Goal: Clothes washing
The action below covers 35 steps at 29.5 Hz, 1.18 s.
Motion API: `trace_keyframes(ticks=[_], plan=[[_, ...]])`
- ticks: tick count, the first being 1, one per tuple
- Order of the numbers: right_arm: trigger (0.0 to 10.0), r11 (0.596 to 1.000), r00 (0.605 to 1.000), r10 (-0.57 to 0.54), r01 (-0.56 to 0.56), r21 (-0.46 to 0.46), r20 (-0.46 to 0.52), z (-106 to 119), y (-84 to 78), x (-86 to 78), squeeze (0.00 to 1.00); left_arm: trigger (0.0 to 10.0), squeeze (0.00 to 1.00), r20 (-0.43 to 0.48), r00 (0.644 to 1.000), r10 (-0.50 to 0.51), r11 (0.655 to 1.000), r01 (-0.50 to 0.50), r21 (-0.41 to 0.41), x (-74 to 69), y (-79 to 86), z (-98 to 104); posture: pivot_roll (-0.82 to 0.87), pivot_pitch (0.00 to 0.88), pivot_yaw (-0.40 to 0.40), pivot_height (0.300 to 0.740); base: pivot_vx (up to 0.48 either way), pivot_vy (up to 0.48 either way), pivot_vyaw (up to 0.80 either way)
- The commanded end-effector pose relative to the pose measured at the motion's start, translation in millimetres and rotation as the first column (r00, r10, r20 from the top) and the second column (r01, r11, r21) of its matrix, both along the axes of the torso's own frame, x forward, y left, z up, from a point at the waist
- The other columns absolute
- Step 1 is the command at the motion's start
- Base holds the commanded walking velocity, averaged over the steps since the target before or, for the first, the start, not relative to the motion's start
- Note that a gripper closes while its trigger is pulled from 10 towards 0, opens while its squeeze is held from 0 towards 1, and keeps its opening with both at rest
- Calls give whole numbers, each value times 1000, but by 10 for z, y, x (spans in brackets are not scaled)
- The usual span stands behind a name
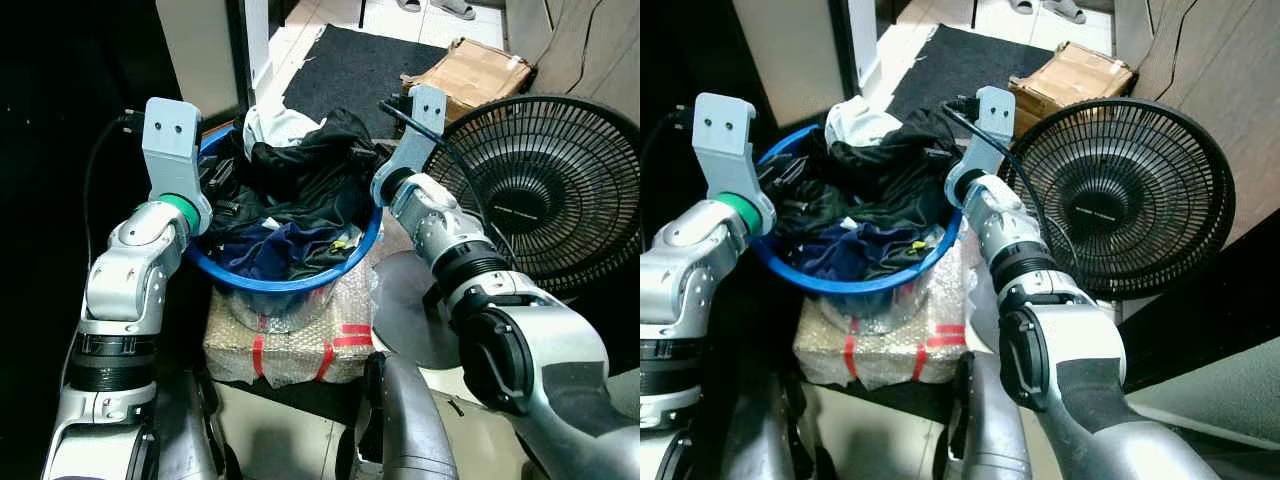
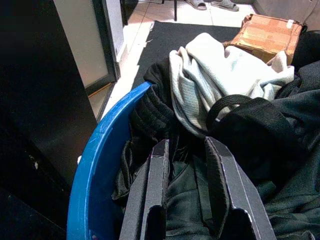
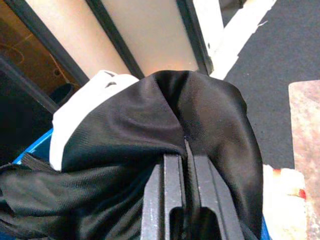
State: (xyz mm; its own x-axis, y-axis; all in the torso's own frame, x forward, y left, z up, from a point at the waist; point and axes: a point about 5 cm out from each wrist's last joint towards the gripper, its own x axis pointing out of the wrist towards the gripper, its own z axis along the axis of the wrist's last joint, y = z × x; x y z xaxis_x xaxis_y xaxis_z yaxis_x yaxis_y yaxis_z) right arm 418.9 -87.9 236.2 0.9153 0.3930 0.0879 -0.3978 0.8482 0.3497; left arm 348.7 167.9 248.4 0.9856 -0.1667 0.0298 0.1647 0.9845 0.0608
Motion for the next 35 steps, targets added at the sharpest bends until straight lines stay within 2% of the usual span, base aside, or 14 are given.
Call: trace_keyframes(ticks=[1, 14, 16, 17, 18, 21, 23, 24, 25, 28, 29, 31, 33, 35], plan=[[0, 1000, 999, -1, 0, 31, 37, 106, -6, 11, 0, 10000, 0, 1, 1000, -1, 1000, 1, 3, -6, -5, 9, 96, 172, -31, 501, 0, 0, 0], [0, 982, 929, -61, -10, 189, 366, 740, -162, -33, 0, 10000, 0, 3, 1000, 5, 1000, -5, 2, -5, 3, 6, 95, 162, -32, 501, 0, 0, 0], [0, 987, 868, -94, 15, 163, 487, 927, -207, -95, 0, 10000, 0, 2, 1000, 5, 1000, -5, 2, -8, 8, 3, 91, 163, -26, 501, 0, 0, 0], [3686, 990, 796, -121, 53, 131, 593, 1105, -247, -170, 0, 10000, 0, 0, 1000, 6, 1000, -6, 3, -8, 14, 2, 88, 162, -23, 501, 0, 0, 0], [10000, 990, 726, -142, 93, 108, 673, 1259, -278, -244, 0, 10000, 0, -2, 1000, 6, 1000, -6, 3, -8, 18, 0, 87, 163, -21, 501, 0, 0, 0], [10000, 990, 726, -142, 93, 108, 673, 1259, -278, -244, 0, 10000, 0, -2, 1000, 6, 1000, -6, 3, -8, 18, 0, 87, 163, -21, 501, 0, 0, 0], [10000, 980, 594, -185, 175, 98, 783, 1556, -345, -380, 0, 10000, 0, -4, 1000, 3, 1000, -3, 4, -2, 7, -3, 86, 161, -18, 501, 0, 0, 0], [10000, 980, 594, -185, 175, 98, 783, 1556, -345, -380, 0, 10000, 0, -4, 1000, 3, 1000, -3, 4, -2, 7, -3, 86, 161, -18, 501, 0, 0, 0], [10000, 968, 494, -216, 219, 119, 842, 1770, -388, -491, 0, 10000, 0, -5, 1000, 0, 1000, 0, 4, 1, 1, -3, 89, 159, -15, 501, 0, 0, 0], [10000, 958, 403, -235, 251, 140, 884, 1946, -418, -600, 0, 10000, 0, -5, 1000, -1, 1000, 1, 5, 3, -2, -2, 89, 158, -15, 501, 0, 0, 0], [10000, 945, 320, -255, 282, 165, 913, 2088, -448, -699, 0, 10000, 0, -6, 1000, -2, 1000, 2, 5, 5, -1, -2, 90, 158, -14, 501, 0, 0, 0], [10000, 945, 320, -255, 282, 165, 913, 2088, -448, -699, 0, 10000, 0, -6, 1000, -2, 1000, 2, 5, 5, -1, -2, 90, 158, -14, 501, 0, 0, 0], [10000, 912, 153, -300, 334, 237, 942, 2315, -526, -911, 0, 10000, 0, -7, 1000, 0, 1000, 0, 7, 5, 7, -2, 93, 158, -13, 501, 0, 0, 0], [10000, 912, 153, -300, 334, 237, 942, 2315, -526, -911, 0, 10000, 0, -7, 1000, 0, 1000, 0, 7, 5, 7, -2, 93, 158, -13, 501, 0, 0, 0]])
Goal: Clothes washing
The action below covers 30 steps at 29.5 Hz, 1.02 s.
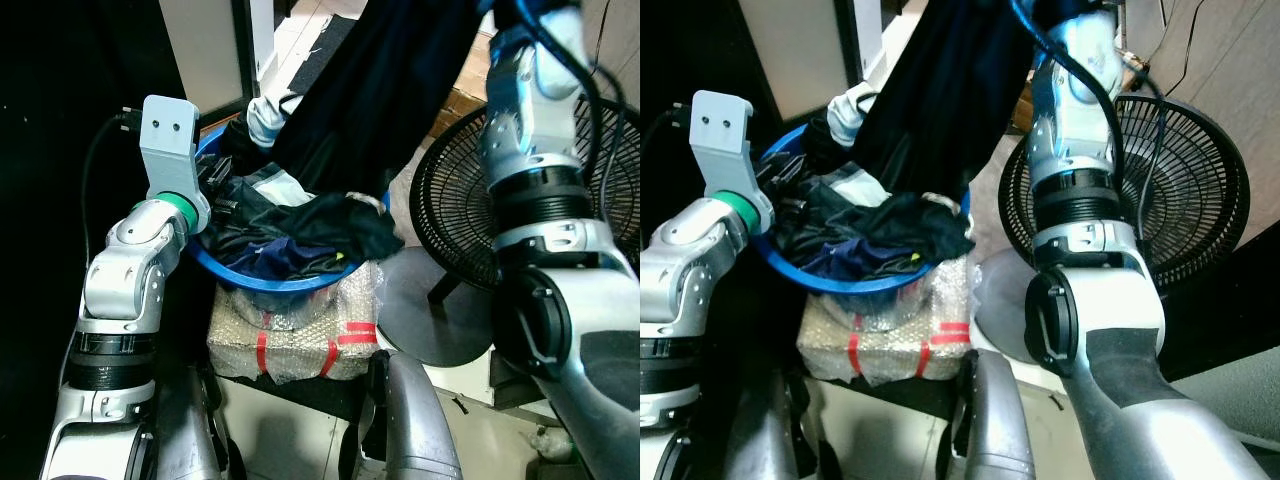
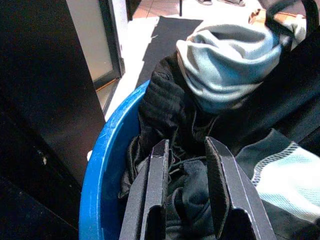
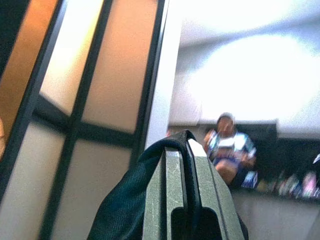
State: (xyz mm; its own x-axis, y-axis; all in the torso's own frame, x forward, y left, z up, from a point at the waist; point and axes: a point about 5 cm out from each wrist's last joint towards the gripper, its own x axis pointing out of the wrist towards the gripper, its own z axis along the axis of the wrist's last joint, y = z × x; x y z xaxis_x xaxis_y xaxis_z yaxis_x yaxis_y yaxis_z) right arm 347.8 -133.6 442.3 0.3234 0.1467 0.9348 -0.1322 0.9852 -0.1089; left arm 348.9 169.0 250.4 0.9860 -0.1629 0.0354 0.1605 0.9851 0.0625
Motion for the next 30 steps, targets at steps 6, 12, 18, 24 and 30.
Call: trace_keyframes(ticks=[6, 12, 18, 24, 30], plan=[[10000, 992, 948, -112, 91, 81, 298, 439, -158, -460, 0, 10000, 0, -16, 1000, -4, 1000, 4, 8, -2, -4, -30, 91, 160, -11, 501, 0, 0, 0], [10000, 971, 845, -229, 166, 171, 483, 687, -284, -833, 0, 10000, 0, -21, 1000, -9, 1000, 9, 7, -5, -17, -41, 91, 159, -7, 501, 0, 0, 0], [10000, 964, 848, -256, 193, 180, 464, 688, -279, -802, 0, 10000, 0, -21, 1000, -10, 1000, 10, 6, -3, -23, -39, 92, 159, -9, 501, 0, 0, 0], [10000, 962, 850, -260, 190, 194, 459, 674, -247, -817, 0, 10000, 0, -27, 1000, -9, 1000, 9, 8, -9, -13, -54, 93, 163, -4, 501, 0, 0, 0], [10000, 970, 946, -206, 163, 181, 250, 482, -243, -482, 0, 10000, 0, -20, 1000, -11, 1000, 11, -1, -10, -34, -47, 90, 157, -18, 501, 0, 0, 0]])
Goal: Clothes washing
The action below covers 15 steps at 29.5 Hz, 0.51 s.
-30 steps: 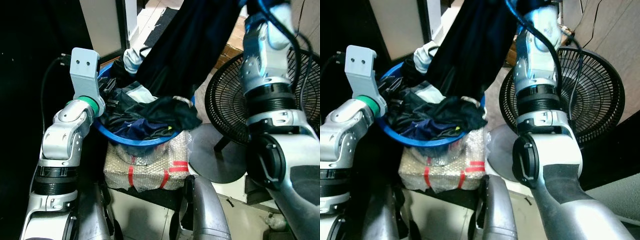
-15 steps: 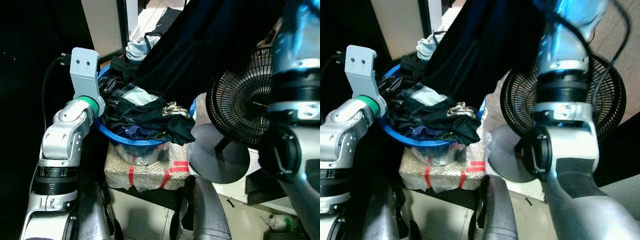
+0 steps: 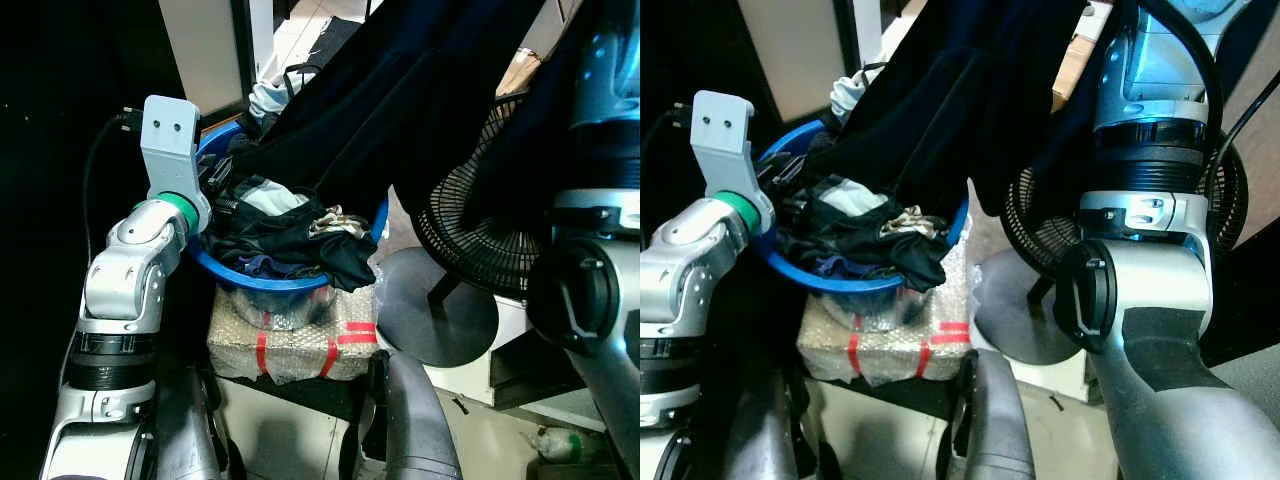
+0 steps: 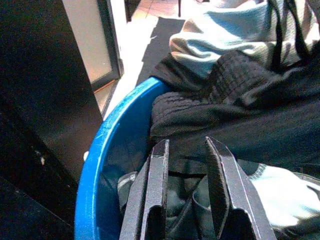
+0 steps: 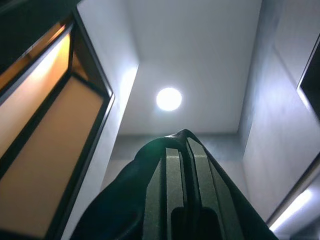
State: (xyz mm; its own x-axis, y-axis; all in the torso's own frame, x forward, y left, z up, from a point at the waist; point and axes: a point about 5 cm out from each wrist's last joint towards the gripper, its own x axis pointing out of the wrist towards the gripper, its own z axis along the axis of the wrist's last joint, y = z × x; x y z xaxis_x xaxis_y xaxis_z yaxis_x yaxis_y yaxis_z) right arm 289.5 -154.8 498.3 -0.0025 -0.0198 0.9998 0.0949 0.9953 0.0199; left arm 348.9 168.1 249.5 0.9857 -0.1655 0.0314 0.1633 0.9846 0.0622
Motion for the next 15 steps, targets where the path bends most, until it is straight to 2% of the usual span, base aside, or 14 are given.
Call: trace_keyframes(ticks=[1, 2, 3, 4, 5, 6, 7, 8, 9, 10, 13, 14, 15], plan=[[10000, 999, 997, 32, -30, 28, -70, -78, -31, 101, 0, 10000, 0, -16, 1000, -8, 1000, 8, -1, -10, -26, -38, 90, 157, -18, 501, 0, 0, 0], [10000, 997, 978, 72, -63, 49, -197, -266, -37, 289, 0, 10000, 0, -12, 1000, -9, 1000, 9, -4, -19, -30, -31, 91, 157, -17, 501, 0, 0, 0], [10000, 994, 955, 98, -83, 65, -278, -405, -39, 404, 0, 10000, 0, -9, 1000, -9, 1000, 9, -5, -27, -32, -27, 91, 156, -16, 501, 0, 0, 0], [10000, 987, 915, 149, -117, 108, -375, -615, -67, 525, 0, 10000, 0, -5, 1000, -8, 1000, 8, -5, -47, -15, -17, 84, 153, -12, 501, 0, 0, 0], [10000, 987, 915, 149, -117, 108, -375, -615, -67, 525, 0, 10000, 0, -5, 1000, -8, 1000, 8, -5, -47, -15, -17, 84, 153, -12, 501, 0, 0, 0], [10000, 977, 862, 203, -144, 160, -465, -817, -100, 626, 0, 10000, 0, -1, 1000, -8, 1000, 8, -3, -67, 4, -1, 80, 150, -10, 501, 0, 0, 0], [10000, 977, 862, 203, -144, 160, -465, -817, -100, 626, 0, 10000, 0, -1, 1000, -8, 1000, 8, -3, -67, 4, -1, 80, 150, -10, 501, 0, 0, 0], [10000, 967, 798, 237, -139, 213, -555, -1069, -150, 715, 0, 10000, 0, 8, 1000, -10, 1000, 10, -3, -91, 17, 28, 76, 143, -6, 501, 0, 0, 0], [10000, 967, 798, 237, -139, 213, -555, -1069, -150, 715, 0, 10000, 0, 8, 1000, -10, 1000, 10, -3, -91, 17, 28, 76, 143, -6, 501, 0, 0, 0], [10000, 964, 731, 241, -106, 243, -639, -1352, -210, 775, 0, 10000, 0, 19, 1000, -16, 1000, 16, -1, -117, 15, 64, 74, 141, -4, 501, 0, 0, 0], [10000, 964, 731, 241, -106, 243, -639, -1352, -210, 775, 0, 10000, 0, 19, 1000, -16, 1000, 16, -1, -117, 15, 64, 74, 141, -4, 501, 0, 0, 0], [10000, 966, 673, 227, -65, 249, -704, -1587, -261, 800, 0, 10000, 0, 31, 999, -25, 1000, 25, -1, -144, 7, 93, 70, 134, 3, 501, 0, 0, 0], [10000, 979, 624, 184, -44, 201, -759, -1809, -276, 765, 0, 10000, 0, 63, 997, -46, 999, 46, -4, -211, 0, 151, 56, 119, 11, 501, 0, 0, 0]])
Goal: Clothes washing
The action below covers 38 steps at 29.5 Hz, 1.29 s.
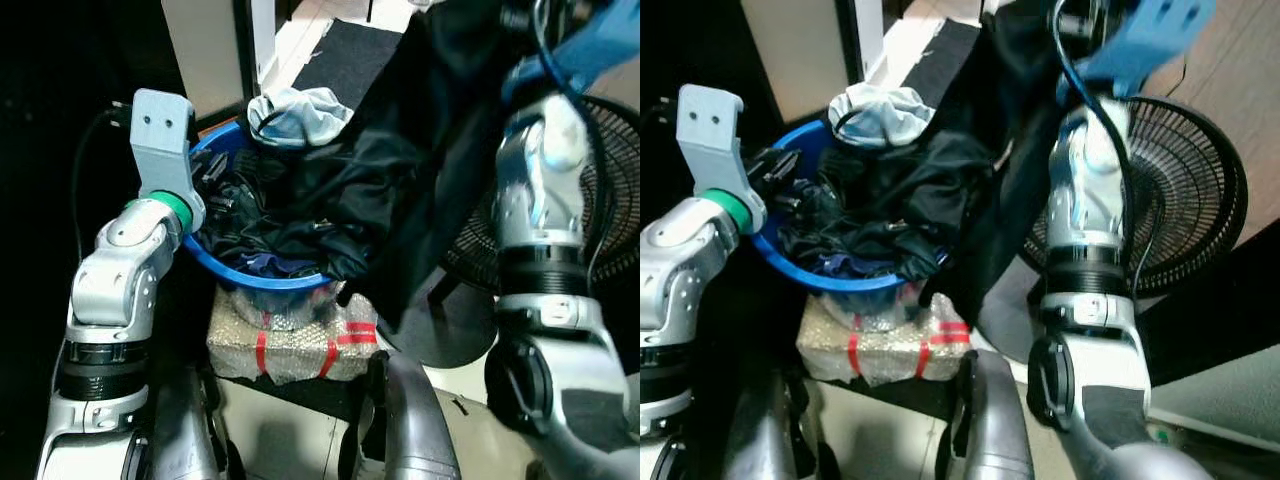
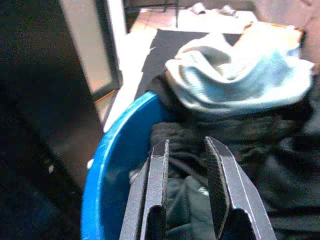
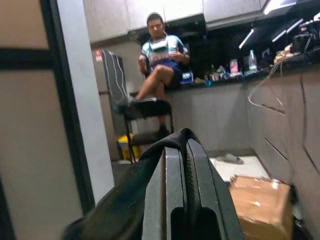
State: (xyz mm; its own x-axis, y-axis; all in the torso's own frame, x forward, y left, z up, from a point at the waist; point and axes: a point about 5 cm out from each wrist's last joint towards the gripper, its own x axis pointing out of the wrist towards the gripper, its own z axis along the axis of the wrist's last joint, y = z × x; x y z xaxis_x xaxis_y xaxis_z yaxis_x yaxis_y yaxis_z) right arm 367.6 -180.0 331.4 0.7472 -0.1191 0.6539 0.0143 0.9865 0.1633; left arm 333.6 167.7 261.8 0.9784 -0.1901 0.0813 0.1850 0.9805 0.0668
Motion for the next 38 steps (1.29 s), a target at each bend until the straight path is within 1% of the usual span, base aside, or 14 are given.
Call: trace_keyframes(ticks=[1, 2, 3, 4, 5, 6, 7, 9, 12, 17, 24, 30, 33, 38], plan=[[10000, 1000, 999, -10, 9, -22, -52, -139, -25, -16, 0, 10000, 0, 13, 1000, -21, 1000, 21, -1, -58, 5, 27, 56, 119, 11, 501, 0, 0, 0], [10000, 997, 996, 0, -7, -72, -91, -281, 0, -63, 0, 10000, 0, 42, 998, -40, 999, 41, -6, -123, -3, 77, 56, 116, 8, 501, 0, 0, 0], [10000, 993, 993, 28, -40, -108, -117, -366, 58, -123, 0, 10000, 0, 67, 996, -56, 998, 56, -10, -184, -13, 119, 57, 114, 7, 501, 0, 0, 0], [10000, 993, 993, 28, -40, -108, -117, -366, 58, -123, 0, 10000, 0, 67, 996, -56, 998, 56, -10, -184, -13, 119, 57, 114, 7, 501, 0, 0, 0], [10000, 988, 990, 56, -74, -134, -132, -431, 128, -176, 0, 10000, 0, 92, 993, -74, 997, 75, -2, -245, -34, 156, 61, 107, 0, 501, 0, 0, 0], [10000, 988, 990, 56, -74, -134, -132, -431, 128, -176, 0, 10000, 0, 92, 993, -74, 997, 75, -2, -245, -34, 156, 61, 107, 0, 501, 0, 0, 0], [10000, 987, 986, 83, -101, -128, -145, -461, 176, -209, 0, 10000, 0, 106, 991, -83, 997, 83, 6, -289, -50, 178, 63, 104, -3, 501, 0, 0, 0], [10000, 985, 985, 102, -119, -121, -139, -453, 216, -230, 0, 10000, 0, 114, 990, -82, 997, 81, 10, -308, -53, 188, 68, 98, -6, 501, 0, 0, 0], [10000, 988, 986, 96, -111, -106, -134, -398, 232, -219, 0, 10000, 0, 116, 990, -74, 997, 73, 9, -306, -54, 188, 64, 88, -7, 506, 0, 0, 0], [10000, 996, 988, 55, -65, -67, -144, -349, 176, -182, 0, 10000, 0, 117, 990, -78, 997, 78, 6, -295, -76, 190, 65, 81, -7, 520, 0, 0, 0], [10000, 998, 985, 36, -43, -40, -171, -364, 137, -209, 0, 10000, 0, 109, 991, -80, 997, 80, 3, -309, -82, 183, 63, 82, -4, 540, 0, 0, 0], [10000, 999, 982, 36, -42, -28, -187, -388, 141, -224, 0, 10000, 0, 105, 991, -80, 997, 80, 3, -315, -84, 181, 65, 88, 1, 554, 0, 0, 0], [10000, 999, 980, 33, -37, -21, -195, -398, 145, -223, 0, 10000, 0, 109, 992, -69, 998, 69, 3, -296, -72, 196, 66, 94, 3, 573, 0, 0, 0], [10000, 999, 979, 31, -36, -20, -202, -411, 153, -229, 0, 10000, 0, 113, 992, -60, 998, 60, 0, -286, -63, 204, 65, 93, 4, 588, 0, 0, 0]])
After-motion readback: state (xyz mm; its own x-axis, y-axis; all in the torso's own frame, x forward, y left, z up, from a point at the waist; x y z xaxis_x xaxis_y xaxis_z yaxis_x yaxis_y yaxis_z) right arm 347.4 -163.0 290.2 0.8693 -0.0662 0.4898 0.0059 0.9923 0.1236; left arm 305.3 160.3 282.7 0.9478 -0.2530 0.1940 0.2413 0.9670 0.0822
